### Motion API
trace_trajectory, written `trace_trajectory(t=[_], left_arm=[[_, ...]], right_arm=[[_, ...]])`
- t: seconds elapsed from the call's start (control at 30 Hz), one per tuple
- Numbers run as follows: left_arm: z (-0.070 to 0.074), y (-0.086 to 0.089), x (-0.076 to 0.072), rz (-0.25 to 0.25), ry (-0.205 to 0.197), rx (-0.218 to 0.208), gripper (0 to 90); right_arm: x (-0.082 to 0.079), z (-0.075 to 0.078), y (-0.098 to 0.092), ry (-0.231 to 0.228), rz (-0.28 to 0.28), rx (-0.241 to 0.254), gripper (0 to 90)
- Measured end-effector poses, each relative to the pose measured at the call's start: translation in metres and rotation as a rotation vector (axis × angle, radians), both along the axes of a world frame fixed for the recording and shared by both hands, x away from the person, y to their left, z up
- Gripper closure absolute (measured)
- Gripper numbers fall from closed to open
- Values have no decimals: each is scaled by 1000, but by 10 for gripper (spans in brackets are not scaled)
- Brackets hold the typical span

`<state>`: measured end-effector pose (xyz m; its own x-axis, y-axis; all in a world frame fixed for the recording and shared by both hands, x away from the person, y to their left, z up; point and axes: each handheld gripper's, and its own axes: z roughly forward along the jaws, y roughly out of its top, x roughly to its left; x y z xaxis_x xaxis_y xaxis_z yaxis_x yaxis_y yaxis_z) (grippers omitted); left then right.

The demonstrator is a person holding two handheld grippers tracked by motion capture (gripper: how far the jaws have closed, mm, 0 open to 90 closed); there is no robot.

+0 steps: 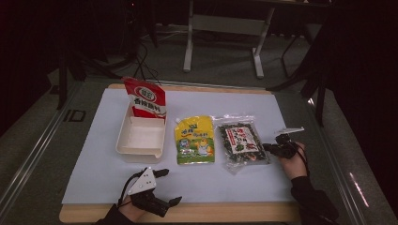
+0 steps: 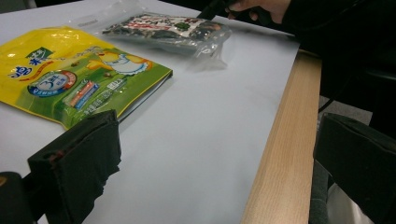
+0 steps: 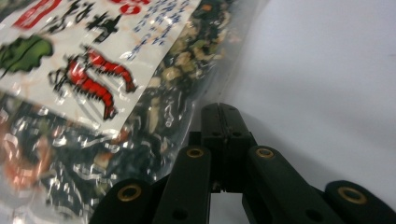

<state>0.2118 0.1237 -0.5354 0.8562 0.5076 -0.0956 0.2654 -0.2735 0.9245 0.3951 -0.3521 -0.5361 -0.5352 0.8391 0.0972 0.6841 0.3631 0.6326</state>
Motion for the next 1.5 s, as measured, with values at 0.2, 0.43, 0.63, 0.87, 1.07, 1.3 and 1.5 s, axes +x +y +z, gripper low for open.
trace_trajectory(t=[0.2,0.43,0.63,0.87,1.07,1.3,1.5], left_arm=[[0,-1,0,-2,0,1,19],[0,0,0,-3,-1,2,19],[-1,0,1,-4,0,2,19],[-1,0,1,-3,2,3,19],[-2,1,1,1,8,1,19],[-3,3,-1,14,6,-2,19],[-3,9,-4,35,7,-7,19]], right_arm=[[-7,6,13,-20,41,-13,900],[3,17,16,-55,24,16,900],[20,18,23,-72,14,27,900],[45,19,34,-66,10,33,900],[67,21,43,-62,-1,42,900],[90,26,57,-68,15,29,900],[107,27,70,-77,13,26,900]])
